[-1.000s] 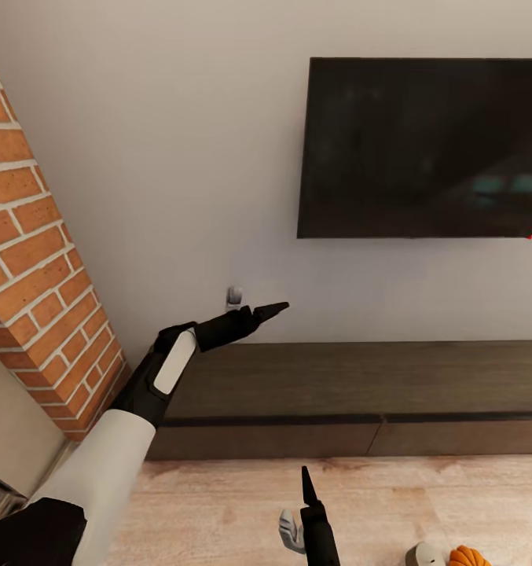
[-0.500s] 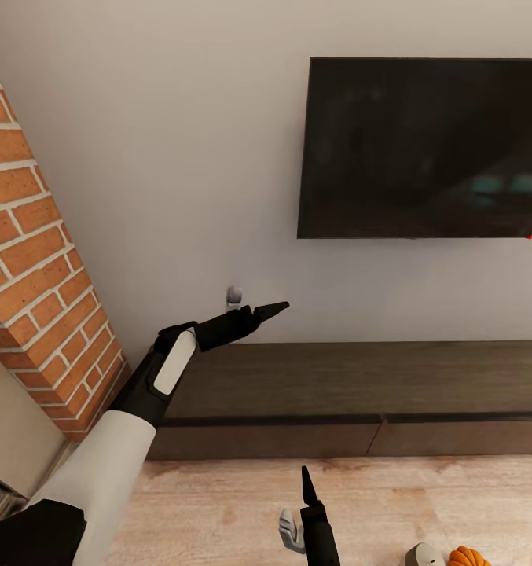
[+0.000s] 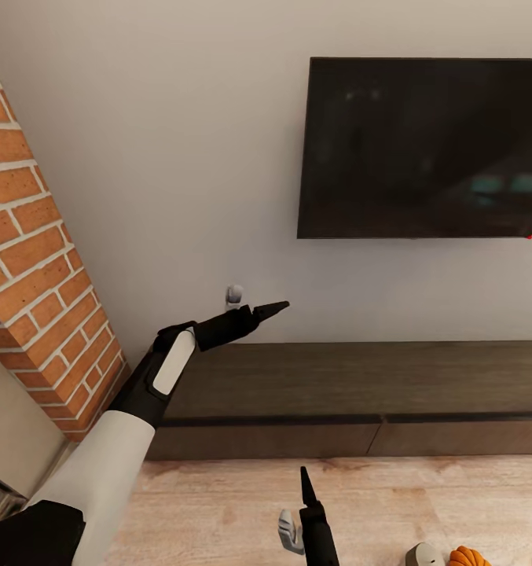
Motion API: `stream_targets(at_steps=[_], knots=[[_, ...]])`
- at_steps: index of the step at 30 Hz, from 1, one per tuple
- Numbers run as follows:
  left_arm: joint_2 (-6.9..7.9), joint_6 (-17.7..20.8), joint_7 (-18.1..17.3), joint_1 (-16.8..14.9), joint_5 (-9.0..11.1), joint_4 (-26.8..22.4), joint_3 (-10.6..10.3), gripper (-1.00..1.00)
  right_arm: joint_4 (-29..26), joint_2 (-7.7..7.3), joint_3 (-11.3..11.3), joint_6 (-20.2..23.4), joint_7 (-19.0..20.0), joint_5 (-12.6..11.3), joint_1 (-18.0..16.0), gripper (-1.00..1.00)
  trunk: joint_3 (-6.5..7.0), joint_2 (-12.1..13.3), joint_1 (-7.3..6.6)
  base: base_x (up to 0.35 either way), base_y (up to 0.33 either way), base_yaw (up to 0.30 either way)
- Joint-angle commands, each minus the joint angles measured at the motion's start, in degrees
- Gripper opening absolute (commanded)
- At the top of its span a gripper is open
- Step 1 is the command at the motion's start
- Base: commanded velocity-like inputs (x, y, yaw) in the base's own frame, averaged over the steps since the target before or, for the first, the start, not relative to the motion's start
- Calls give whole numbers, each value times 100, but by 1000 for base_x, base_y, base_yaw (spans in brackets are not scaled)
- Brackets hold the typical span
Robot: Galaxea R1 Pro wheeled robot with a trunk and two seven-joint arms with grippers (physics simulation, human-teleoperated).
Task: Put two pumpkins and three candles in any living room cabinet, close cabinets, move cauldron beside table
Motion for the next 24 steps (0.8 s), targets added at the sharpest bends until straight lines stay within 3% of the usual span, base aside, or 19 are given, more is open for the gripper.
stream_targets(at_steps=[1,6,11,15,24], knots=[[1,0,0,0,0,0,-1,100,-2,2,-2,-3,2,0,0,100,0,0,0,0,0,0],[-17,-44,-93,162,9,-127,-23,100,-157,-161,-170,-164,-74,-29,-114,100,0,0,0,0,0,0],[-25,-43,-112,207,9,-139,-25,100,-68,-222,-339,-153,-77,-186,-130,100,0,0,0,0,0,0],[-24,-44,-129,211,9,-141,-25,100,-123,-352,-475,-236,-79,-306,-135,100,0,0,0,0,0,0],[-24,-44,-132,211,9,-141,-25,100,-352,-644,-699,-524,-71,-328,-284,100,0,0,0,0,0,0]])
